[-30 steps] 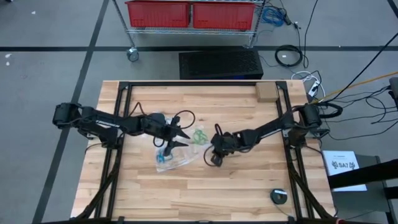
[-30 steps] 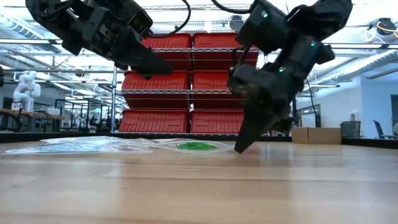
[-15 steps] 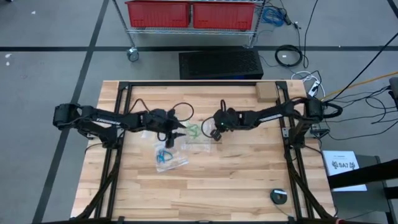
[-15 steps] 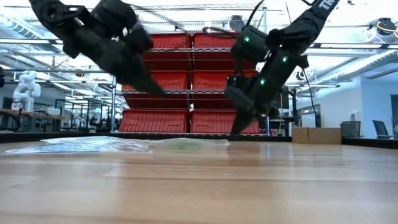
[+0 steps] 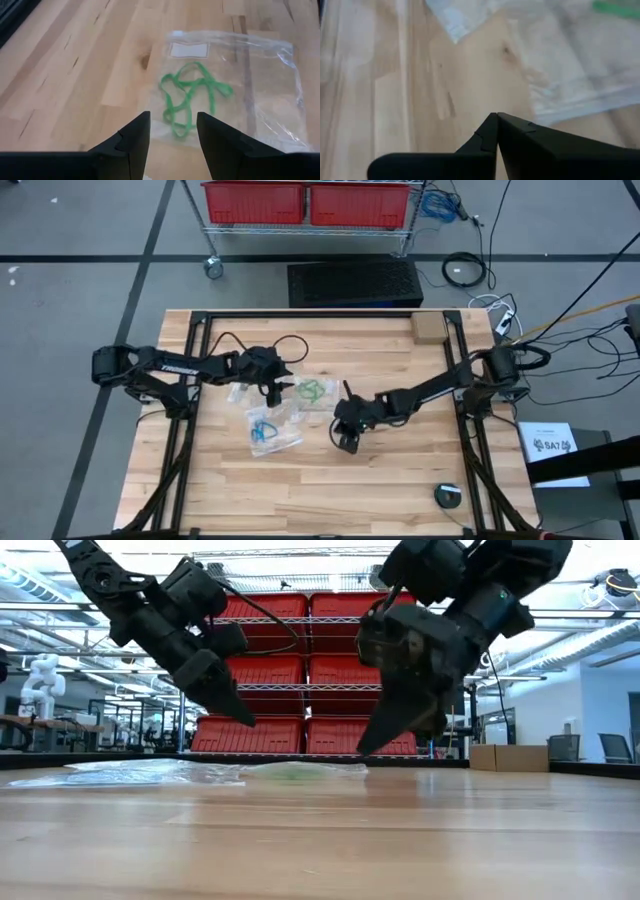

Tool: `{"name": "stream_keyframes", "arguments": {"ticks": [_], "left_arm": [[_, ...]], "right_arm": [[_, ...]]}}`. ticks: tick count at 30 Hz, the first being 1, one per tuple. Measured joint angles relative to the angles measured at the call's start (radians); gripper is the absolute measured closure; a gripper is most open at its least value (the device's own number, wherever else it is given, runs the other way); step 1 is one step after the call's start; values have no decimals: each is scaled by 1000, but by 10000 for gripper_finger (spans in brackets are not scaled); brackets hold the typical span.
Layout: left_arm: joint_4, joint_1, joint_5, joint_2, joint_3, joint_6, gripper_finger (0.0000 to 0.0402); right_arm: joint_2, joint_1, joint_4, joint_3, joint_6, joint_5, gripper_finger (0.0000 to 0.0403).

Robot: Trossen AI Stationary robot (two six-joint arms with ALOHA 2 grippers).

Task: Sort rubber bands
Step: Close the middle right transparent zip bag

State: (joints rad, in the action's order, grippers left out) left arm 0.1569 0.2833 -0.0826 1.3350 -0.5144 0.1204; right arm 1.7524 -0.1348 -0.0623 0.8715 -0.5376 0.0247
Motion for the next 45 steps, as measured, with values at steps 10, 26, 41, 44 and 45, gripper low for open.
{"name": "stream_keyframes", "arguments": {"ticks": [10, 26, 41, 44, 45], "left_arm": [[12, 19, -37, 0, 0, -3, 233], [17, 26, -151, 0, 0, -7, 233], [159, 121, -562, 0, 18, -29, 233], [175, 135, -563, 0, 18, -29, 233], [175, 141, -563, 0, 18, -30, 233]], "right_arm": [[68, 21, 21, 2, -106, -97, 403], [-257, 192, 314, -11, -36, -213, 403], [41, 284, -67, -13, -45, -175, 216], [68, 305, -108, -13, -56, -175, 195], [76, 311, -119, -13, -63, -175, 193]]}}
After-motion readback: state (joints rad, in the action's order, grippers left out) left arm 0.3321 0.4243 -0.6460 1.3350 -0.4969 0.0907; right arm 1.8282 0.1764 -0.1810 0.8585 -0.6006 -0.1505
